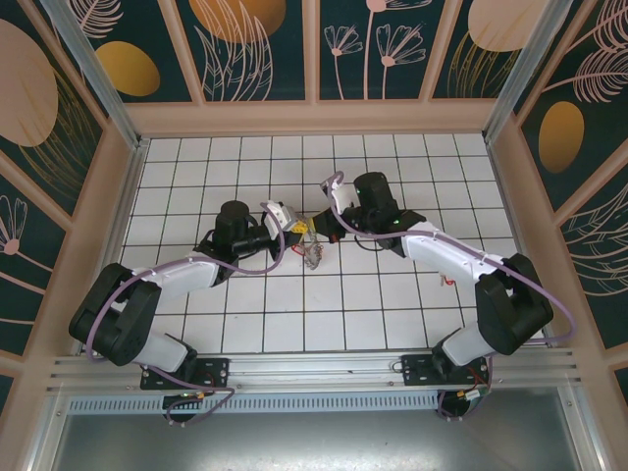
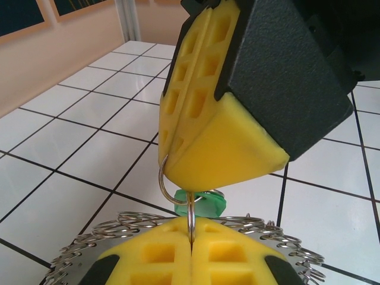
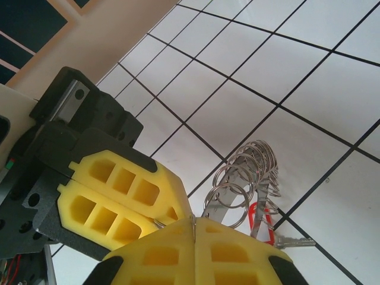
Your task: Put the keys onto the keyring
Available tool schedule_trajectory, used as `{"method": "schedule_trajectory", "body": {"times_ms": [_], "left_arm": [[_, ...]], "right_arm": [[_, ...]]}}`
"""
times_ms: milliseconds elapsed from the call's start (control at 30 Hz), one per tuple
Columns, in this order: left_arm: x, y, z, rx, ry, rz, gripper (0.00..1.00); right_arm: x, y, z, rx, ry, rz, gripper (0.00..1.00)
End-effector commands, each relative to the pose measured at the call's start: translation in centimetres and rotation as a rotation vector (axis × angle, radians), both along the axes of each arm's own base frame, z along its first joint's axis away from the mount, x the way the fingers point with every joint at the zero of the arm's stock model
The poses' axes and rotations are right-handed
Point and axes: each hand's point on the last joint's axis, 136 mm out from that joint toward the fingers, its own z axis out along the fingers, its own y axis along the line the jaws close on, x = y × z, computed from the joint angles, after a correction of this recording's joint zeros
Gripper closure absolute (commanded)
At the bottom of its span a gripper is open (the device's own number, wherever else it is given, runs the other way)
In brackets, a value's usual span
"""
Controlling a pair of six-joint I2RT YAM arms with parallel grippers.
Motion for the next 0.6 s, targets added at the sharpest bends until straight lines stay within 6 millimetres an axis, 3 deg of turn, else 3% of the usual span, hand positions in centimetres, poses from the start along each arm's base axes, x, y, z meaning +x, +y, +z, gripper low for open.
{"method": "schedule_trajectory", "body": {"times_ms": [0, 233, 433, 567], "left_arm": [[-0.3, -0.1, 2.1, -0.045, -0.061, -0.021, 1.00], [-0.7, 0.0, 2.1, -0.043, -0.055, -0.026, 1.00], [-0.8, 0.0, 1.9, -0.032, -0.042, -0.034, 1.00], [-1.0, -0.4, 1.0, 0.018, -0.011, -0.061, 1.00]], "right_arm": [[0.0, -0.2, 1.7, -0.017, -0.072, -0.010, 1.00], [-0.9, 0.1, 2.6, -0.031, -0.157, 0.001, 1.00], [-0.5, -0.8, 2.5, -0.052, -0.196, -0.064, 1.00], [-1.2, -0.5, 2.6, -0.033, -0.194, -0.025, 1.00]]}}
